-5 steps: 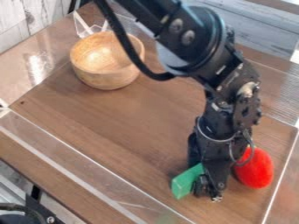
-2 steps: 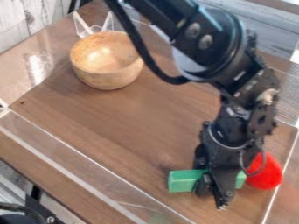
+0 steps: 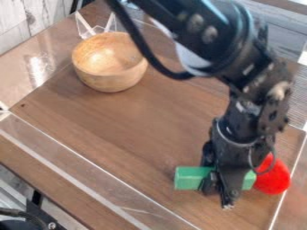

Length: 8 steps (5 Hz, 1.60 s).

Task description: Put the green block in the brown bowl

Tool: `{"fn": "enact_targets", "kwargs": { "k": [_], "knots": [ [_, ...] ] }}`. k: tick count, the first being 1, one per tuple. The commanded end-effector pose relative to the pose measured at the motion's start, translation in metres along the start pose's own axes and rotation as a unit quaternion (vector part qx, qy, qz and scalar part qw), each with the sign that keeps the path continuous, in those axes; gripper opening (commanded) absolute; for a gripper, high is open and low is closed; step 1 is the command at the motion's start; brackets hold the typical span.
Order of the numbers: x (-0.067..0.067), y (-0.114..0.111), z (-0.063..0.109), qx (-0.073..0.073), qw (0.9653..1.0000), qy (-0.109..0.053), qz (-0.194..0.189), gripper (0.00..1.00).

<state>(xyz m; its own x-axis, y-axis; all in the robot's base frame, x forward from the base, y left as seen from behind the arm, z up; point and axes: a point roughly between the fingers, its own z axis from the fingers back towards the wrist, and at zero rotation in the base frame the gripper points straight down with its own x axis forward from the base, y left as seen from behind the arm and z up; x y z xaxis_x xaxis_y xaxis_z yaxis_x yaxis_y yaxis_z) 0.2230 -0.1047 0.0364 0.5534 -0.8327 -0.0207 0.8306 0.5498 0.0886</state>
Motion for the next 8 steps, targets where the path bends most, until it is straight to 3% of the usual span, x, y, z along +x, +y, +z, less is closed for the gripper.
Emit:
{"fn": "enact_targets", "kwargs": {
  "k": [1,3,5,6,7,8],
  "knots": [
    [-0.001,0.011,0.023,0.023,0.9994,-0.021,-0.014,0.0],
    [-0.001,0.017,0.003,0.036,0.9973,-0.018,-0.061,0.0],
    [-0.013,0.025,0.016,0.039,0.995,-0.018,-0.09,0.0],
    [-0.017,0.023,0.025,0.045,0.9971,0.008,-0.062,0.0],
    [-0.02,0.027,0.047,0.052,0.9959,0.031,-0.067,0.0],
    [-0.031,0.043,0.078,0.07,0.9939,0.053,-0.066,0.0]
  ]
}}
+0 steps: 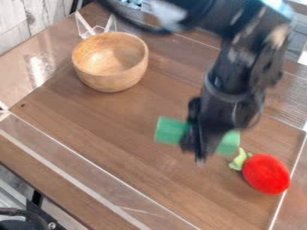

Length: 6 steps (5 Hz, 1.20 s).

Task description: Put the green block in the brown bowl

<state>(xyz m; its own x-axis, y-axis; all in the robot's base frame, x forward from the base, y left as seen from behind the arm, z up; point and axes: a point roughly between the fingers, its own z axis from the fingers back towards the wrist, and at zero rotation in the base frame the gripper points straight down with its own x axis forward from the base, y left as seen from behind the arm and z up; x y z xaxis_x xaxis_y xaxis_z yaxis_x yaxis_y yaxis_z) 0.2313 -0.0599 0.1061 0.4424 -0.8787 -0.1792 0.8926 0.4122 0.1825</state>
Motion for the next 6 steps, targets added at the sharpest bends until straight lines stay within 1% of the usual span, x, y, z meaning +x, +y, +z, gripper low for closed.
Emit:
{"fn": "enact_targets", "kwargs": {
  "k": [1,2,3,4,5,6],
  "knots": [
    [-0.015,0.025,0.04,0.04,0.9992,0.006,0.005,0.0],
    [-0.025,0.036,0.054,0.06,0.9982,0.006,0.007,0.0],
    [-0.009,0.041,0.057,0.061,0.997,0.017,0.045,0.0],
    [0.013,0.044,0.057,0.058,0.9948,0.02,0.081,0.0],
    [0.029,0.039,0.05,0.062,0.9961,0.002,0.063,0.0],
    [0.037,0.026,0.042,0.065,0.9964,-0.017,0.05,0.0]
  ]
}}
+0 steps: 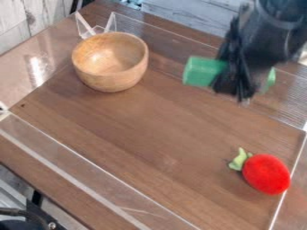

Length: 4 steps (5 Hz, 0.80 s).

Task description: Put the green block in the brown bowl

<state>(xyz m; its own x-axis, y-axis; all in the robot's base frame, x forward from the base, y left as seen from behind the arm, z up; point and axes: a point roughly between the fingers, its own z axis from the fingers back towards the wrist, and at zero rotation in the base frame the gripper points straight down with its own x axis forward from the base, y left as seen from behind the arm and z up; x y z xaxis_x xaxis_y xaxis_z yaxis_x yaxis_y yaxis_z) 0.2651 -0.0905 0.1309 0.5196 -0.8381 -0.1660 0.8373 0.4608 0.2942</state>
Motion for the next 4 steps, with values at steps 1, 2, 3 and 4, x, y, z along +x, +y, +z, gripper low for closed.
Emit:
{"fn": "enact_targets", "kwargs": {
  "k": [1,2,3,4],
  "knots": [
    [0.002,-0.004,0.012,0.006,0.9988,-0.026,0.042,0.0],
    [-0.011,0.001,0.013,0.007,0.9962,-0.032,0.08,0.0],
    [-0.03,0.011,0.015,0.014,0.9925,-0.031,0.117,0.0],
    [-0.02,0.0,0.014,0.016,0.992,-0.055,0.113,0.0]
  ]
}}
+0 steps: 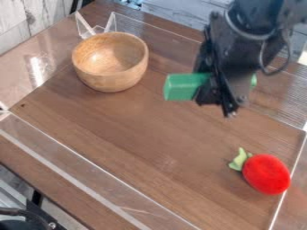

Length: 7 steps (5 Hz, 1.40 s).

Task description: Put the green block in the brown bowl

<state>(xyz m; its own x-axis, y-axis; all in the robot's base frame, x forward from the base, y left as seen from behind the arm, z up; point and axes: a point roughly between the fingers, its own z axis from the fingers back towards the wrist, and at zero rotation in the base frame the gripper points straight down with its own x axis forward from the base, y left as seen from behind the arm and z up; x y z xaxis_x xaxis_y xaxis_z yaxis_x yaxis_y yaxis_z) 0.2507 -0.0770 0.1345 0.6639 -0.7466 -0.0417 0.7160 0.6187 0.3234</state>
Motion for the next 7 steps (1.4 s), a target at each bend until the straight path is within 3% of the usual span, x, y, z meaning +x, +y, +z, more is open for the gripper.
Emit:
{"fn": "enact_targets", "kwargs": {
  "k": [1,2,3,4,5,6,7],
  "knots": [
    [0.015,-0.017,0.013,0.015,0.999,-0.042,0.006,0.0],
    [0.015,-0.007,0.006,0.009,0.9979,-0.064,0.0,0.0],
    [-0.004,0.018,0.006,0.01,0.9969,-0.078,0.007,0.0],
    [0.007,0.008,0.021,0.003,0.9943,-0.105,-0.02,0.0],
    [0.026,-0.017,0.037,0.008,0.9897,-0.131,-0.057,0.0],
    [0.015,-0.003,0.039,0.006,0.9877,-0.145,-0.057,0.0],
    [-0.012,0.026,0.044,0.016,0.9881,-0.144,-0.052,0.0]
  ]
}}
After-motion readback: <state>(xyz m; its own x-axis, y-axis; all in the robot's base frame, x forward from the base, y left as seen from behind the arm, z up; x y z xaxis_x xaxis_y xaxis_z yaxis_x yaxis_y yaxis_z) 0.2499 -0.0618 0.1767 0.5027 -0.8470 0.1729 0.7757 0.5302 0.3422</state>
